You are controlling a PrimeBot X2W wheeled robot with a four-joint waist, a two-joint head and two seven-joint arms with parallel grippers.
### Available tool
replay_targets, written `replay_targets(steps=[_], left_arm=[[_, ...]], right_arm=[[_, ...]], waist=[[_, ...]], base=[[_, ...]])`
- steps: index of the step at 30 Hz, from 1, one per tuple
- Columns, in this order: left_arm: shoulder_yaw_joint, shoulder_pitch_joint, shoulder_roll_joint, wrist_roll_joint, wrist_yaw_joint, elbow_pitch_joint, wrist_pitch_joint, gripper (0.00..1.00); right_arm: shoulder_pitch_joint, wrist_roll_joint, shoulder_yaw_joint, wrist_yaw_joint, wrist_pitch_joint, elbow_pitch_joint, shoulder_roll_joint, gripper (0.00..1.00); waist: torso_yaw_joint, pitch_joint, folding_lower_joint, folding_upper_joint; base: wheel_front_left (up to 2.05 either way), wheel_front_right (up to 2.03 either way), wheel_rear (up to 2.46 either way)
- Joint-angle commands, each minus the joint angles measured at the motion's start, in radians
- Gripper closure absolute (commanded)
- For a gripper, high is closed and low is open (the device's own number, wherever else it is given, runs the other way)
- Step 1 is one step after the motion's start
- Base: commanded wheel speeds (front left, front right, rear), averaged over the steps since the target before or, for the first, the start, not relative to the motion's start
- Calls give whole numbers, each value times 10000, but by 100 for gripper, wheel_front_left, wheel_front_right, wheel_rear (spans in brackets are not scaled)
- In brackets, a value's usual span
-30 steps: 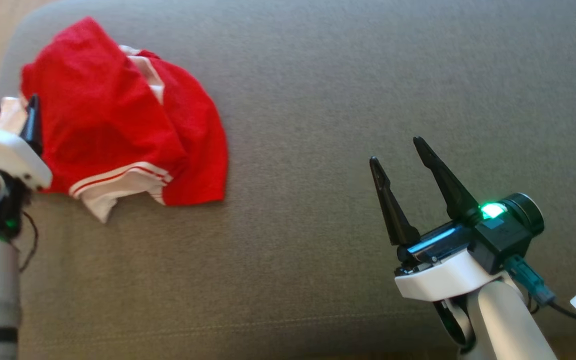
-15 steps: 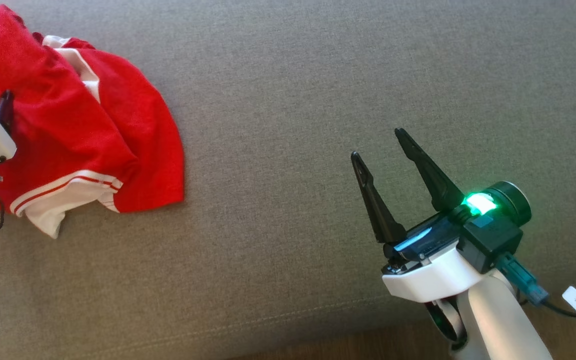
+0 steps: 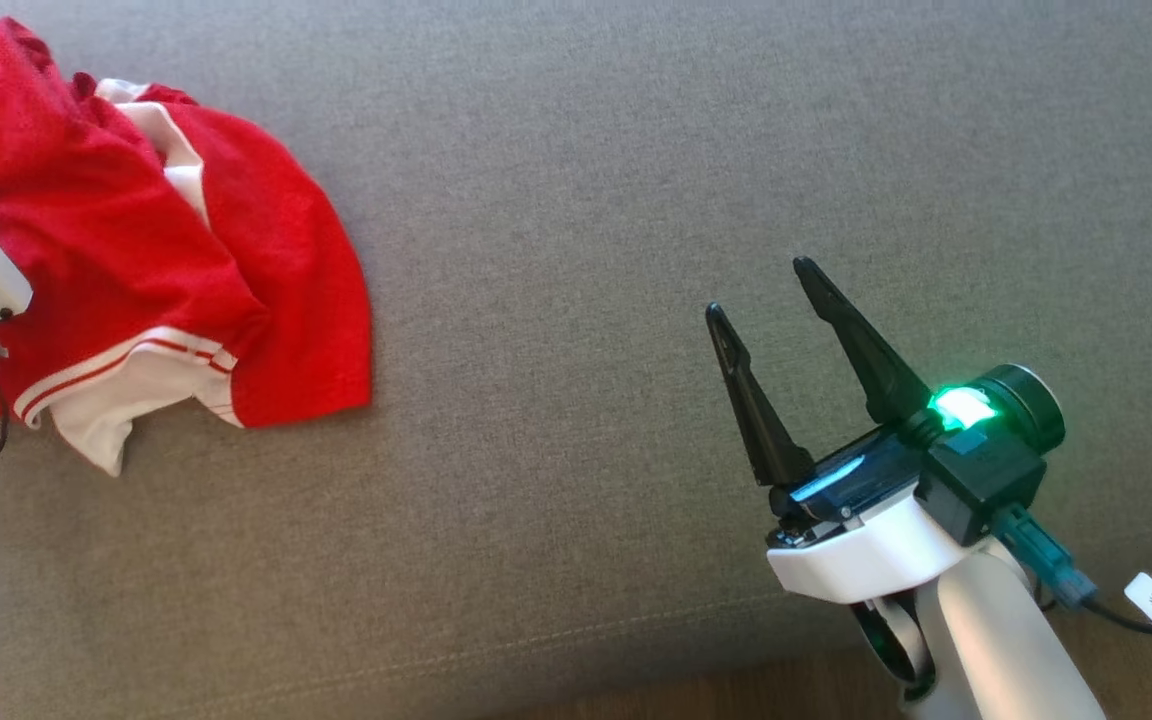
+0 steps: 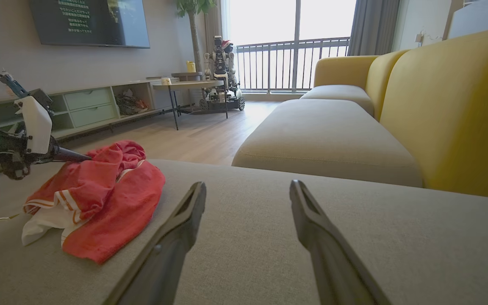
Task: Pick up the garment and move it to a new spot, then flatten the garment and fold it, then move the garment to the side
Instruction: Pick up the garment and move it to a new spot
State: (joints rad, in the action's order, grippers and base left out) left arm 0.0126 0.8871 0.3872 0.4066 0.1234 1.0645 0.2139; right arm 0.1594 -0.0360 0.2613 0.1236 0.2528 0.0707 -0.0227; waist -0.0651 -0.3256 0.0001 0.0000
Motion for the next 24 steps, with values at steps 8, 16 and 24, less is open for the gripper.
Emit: replay_targets(steps=[8,16,24], left_arm=[[-31,728,533,170,57,-732,-1636,100],[1066,774,-621,852,70,-3137,-2620,100],[1757,-15,-1842,1756,-2,-6035,-1992,100]], right_arm=[[-75,41,153,71,90,60,14,0],[-458,34,-352,71,90,-122,14,0],[-661,12,-954,71,90,-76,14,0]], waist=[[442,900,-1,0],[897,2082,-1,0],[528,2704,-1,0]], base=[[0,0,0],[0,0,0],[0,0,0]])
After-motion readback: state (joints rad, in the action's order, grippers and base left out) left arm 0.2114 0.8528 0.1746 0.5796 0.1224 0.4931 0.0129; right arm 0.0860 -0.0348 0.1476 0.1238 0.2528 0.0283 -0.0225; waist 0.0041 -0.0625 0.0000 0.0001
